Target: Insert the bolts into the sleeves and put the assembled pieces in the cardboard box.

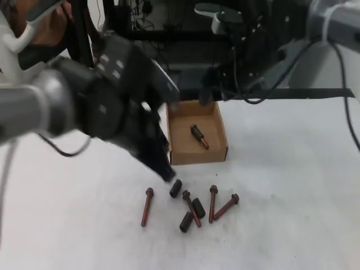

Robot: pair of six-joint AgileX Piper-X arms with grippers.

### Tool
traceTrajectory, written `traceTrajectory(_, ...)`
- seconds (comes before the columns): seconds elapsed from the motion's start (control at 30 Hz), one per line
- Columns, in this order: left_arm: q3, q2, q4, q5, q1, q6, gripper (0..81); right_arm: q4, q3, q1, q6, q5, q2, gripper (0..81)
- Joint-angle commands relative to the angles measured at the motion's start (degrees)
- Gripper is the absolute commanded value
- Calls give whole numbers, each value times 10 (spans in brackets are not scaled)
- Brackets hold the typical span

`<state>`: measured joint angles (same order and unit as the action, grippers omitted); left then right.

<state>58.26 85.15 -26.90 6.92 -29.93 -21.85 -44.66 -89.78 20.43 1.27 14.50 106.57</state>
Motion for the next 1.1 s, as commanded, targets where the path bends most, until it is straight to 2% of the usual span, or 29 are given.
traceTrajectory(0.0,-29,-67,26,56,19,26,17,-21,63,4,52,-37,-35,659)
traceTrajectory(0.1,-83,-157,70,70,32,38,17,-17,145,14,164,-99,-66,659)
traceTrajectory(0.23,-155,-281,142,80,34,116,17,26,224,44,307,-126,-86,659)
traceTrajectory(0.33,-184,-379,156,78,31,184,17,29,249,74,400,-142,-86,659)
traceTrajectory(0.43,-196,-457,154,73,32,205,17,36,259,104,469,-213,-86,659)
traceTrajectory(0.57,-195,-541,147,73,32,194,17,56,259,130,502,-312,-83,659)
traceTrajectory(0.7,-195,-605,104,33,34,174,17,17,259,131,542,-327,-75,659)
traceTrajectory(0.87,-189,-651,45,32,34,150,17,3,261,133,590,-363,-65,659)
traceTrajectory(1.07,-178,-660,44,21,33,150,17,19,264,133,639,-356,-55,659)
